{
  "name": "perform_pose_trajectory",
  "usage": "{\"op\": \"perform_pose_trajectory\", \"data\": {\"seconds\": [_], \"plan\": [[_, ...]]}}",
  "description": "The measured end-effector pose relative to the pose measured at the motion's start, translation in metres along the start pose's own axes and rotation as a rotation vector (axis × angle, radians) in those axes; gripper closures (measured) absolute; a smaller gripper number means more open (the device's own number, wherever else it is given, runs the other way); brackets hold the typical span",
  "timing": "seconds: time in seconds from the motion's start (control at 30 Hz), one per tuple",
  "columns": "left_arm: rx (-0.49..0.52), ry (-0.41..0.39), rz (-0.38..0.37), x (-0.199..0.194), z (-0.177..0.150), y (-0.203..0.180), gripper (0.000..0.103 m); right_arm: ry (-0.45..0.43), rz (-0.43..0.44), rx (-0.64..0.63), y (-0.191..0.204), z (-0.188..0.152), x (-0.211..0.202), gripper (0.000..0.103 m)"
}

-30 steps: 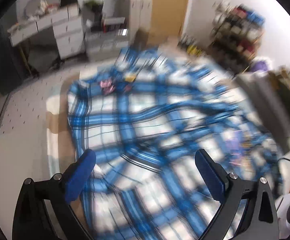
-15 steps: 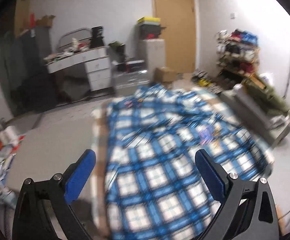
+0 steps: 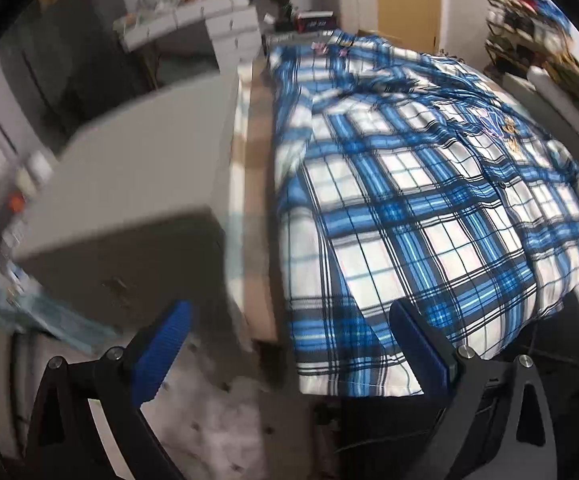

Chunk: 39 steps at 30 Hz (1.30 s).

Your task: Fold large clothes

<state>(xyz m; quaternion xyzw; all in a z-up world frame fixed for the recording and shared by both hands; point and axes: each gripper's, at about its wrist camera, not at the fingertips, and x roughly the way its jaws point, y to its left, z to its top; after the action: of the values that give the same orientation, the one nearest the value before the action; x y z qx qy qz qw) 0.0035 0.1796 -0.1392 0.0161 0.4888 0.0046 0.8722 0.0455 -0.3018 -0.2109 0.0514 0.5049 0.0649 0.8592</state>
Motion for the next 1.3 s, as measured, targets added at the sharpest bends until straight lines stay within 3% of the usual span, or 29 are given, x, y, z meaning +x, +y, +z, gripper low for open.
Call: {"op": "perform_pose_trajectory", "data": {"seconds": [0.03, 0.1, 0.13, 0.2, 0.3, 0.37, 0.43, 0.77, 0.93, 1.0, 1.03, 1.1, 1.13, 1.17, 1.23, 1.3], "plan": [[-0.043, 0.013, -0.049, 0.008, 0.002, 0.004, 0.006, -0.012, -0.002, -0.017, 0.003, 0.000, 0.001, 0.024], [-0.093, 0.020, -0.108, 0.012, 0.005, 0.005, 0.013, -0.006, -0.023, -0.059, 0.010, 0.000, 0.009, 0.048], [-0.095, 0.022, -0.134, 0.014, 0.007, 0.003, 0.024, -0.015, -0.050, -0.080, 0.013, 0.001, 0.010, 0.052], [-0.073, 0.032, -0.135, 0.022, 0.009, -0.006, 0.033, -0.019, -0.039, -0.096, 0.017, -0.001, 0.006, 0.075], [-0.054, 0.085, -0.121, 0.037, 0.007, -0.017, 0.062, -0.033, -0.054, -0.082, 0.014, -0.005, 0.010, 0.093], [-0.037, 0.108, -0.126, 0.041, 0.004, -0.022, 0.085, -0.056, -0.066, -0.094, 0.013, -0.010, 0.005, 0.097], [-0.007, 0.108, -0.078, 0.044, 0.005, -0.027, 0.094, -0.070, -0.071, -0.116, 0.015, -0.013, 0.003, 0.099], [0.010, 0.126, -0.070, 0.033, -0.013, -0.024, 0.101, -0.067, -0.166, -0.156, 0.006, -0.023, -0.010, 0.101], [0.022, 0.134, -0.028, 0.024, -0.017, -0.020, 0.101, -0.028, -0.195, -0.194, 0.010, -0.023, -0.012, 0.099], [-0.028, 0.102, -0.023, 0.013, -0.011, -0.010, 0.099, -0.083, -0.170, -0.200, 0.014, -0.019, -0.025, 0.094], [-0.064, 0.082, -0.040, 0.004, -0.007, -0.002, 0.097, -0.113, -0.144, -0.195, 0.015, -0.015, -0.035, 0.090], [-0.125, 0.031, -0.072, -0.015, 0.002, 0.011, 0.087, -0.186, -0.097, -0.169, 0.016, -0.009, -0.057, 0.069], [-0.156, -0.022, -0.101, -0.032, 0.009, 0.020, 0.070, -0.234, -0.052, -0.157, 0.017, -0.005, -0.072, 0.065], [-0.164, -0.063, -0.118, -0.043, 0.013, 0.024, 0.042, -0.285, 0.005, -0.156, 0.021, 0.002, -0.088, 0.059], [-0.182, -0.185, -0.142, -0.074, 0.032, 0.030, 0.009, -0.377, 0.094, -0.177, 0.034, 0.014, -0.113, 0.041], [-0.151, -0.252, -0.165, -0.090, 0.056, 0.025, 0.007, -0.452, 0.177, -0.206, 0.052, 0.027, -0.127, 0.016]]}}
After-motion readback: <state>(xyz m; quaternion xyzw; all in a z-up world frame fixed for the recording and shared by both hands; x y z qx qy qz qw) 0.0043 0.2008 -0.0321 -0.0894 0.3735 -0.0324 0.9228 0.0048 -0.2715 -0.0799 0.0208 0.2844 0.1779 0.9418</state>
